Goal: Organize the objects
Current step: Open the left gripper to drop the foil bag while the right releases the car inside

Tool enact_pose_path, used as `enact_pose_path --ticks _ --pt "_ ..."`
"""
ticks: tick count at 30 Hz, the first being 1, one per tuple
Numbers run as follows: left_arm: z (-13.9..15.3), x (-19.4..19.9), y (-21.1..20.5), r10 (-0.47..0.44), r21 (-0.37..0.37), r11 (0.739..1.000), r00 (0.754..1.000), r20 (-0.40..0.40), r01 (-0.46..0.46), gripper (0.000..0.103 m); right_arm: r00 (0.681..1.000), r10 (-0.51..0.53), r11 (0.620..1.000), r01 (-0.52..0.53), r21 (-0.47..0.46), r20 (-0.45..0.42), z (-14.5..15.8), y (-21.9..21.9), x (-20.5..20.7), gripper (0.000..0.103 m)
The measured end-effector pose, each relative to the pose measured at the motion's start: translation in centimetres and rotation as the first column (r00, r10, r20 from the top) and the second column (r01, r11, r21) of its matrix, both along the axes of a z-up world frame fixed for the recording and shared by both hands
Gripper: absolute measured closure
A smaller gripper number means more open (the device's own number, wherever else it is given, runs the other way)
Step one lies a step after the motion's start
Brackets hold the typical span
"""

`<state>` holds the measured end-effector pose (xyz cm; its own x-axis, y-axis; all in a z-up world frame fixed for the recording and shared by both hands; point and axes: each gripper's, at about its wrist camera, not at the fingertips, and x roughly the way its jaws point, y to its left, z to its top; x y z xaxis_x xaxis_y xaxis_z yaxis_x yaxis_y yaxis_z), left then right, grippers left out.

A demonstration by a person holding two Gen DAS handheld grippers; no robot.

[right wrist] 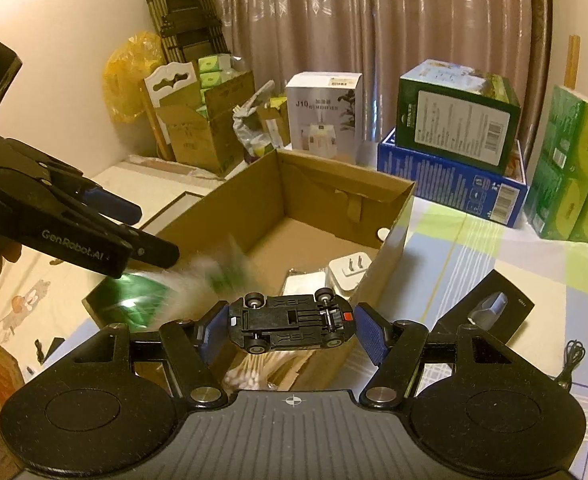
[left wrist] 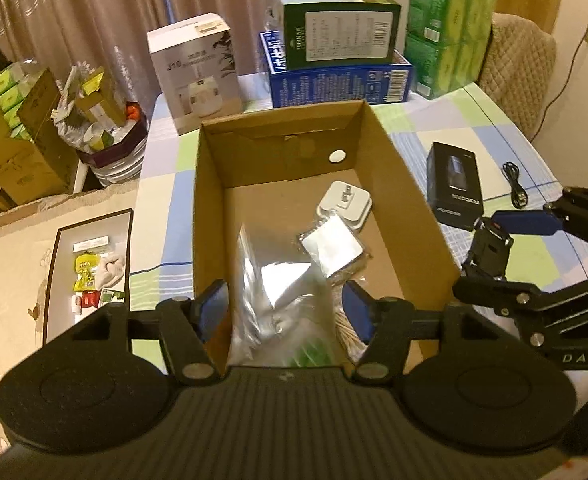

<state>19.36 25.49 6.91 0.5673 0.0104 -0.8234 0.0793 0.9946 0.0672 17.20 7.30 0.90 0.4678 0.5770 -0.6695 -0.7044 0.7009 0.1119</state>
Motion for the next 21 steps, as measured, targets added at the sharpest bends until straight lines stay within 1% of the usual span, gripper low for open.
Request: enact_pose_path --ticks 9,11,18,21 --pt "-0.1 -1.1 1.3 0.030 -0.014 0.999 1.000 0.006 -0.030 0.044 1.000 0.021 1.000 -0.021 0.004 -0.010 -0.4 1.0 -0.4 0.039" --pt "0.1 -1.3 1.4 0.031 -0.019 0.999 0.999 0.012 -0.030 0.041 1.000 0.025 1.000 -0.025 0.007 -0.010 -0.3 1.3 -0.4 0.039" --pt "0.1 -1.7 1.4 0.032 -0.022 0.999 0.999 0.015 -0.031 0.040 0.999 0.035 0.999 -0.035 0.007 -0.009 -0.2 2.0 -0.6 0.039" --pt "0.1 -2.0 1.6 0.037 -0.024 0.999 0.999 0.016 -0.037 0.038 0.999 0.039 0.999 -0.039 0.005 -0.010 -0.3 2.4 -0.5 0.039"
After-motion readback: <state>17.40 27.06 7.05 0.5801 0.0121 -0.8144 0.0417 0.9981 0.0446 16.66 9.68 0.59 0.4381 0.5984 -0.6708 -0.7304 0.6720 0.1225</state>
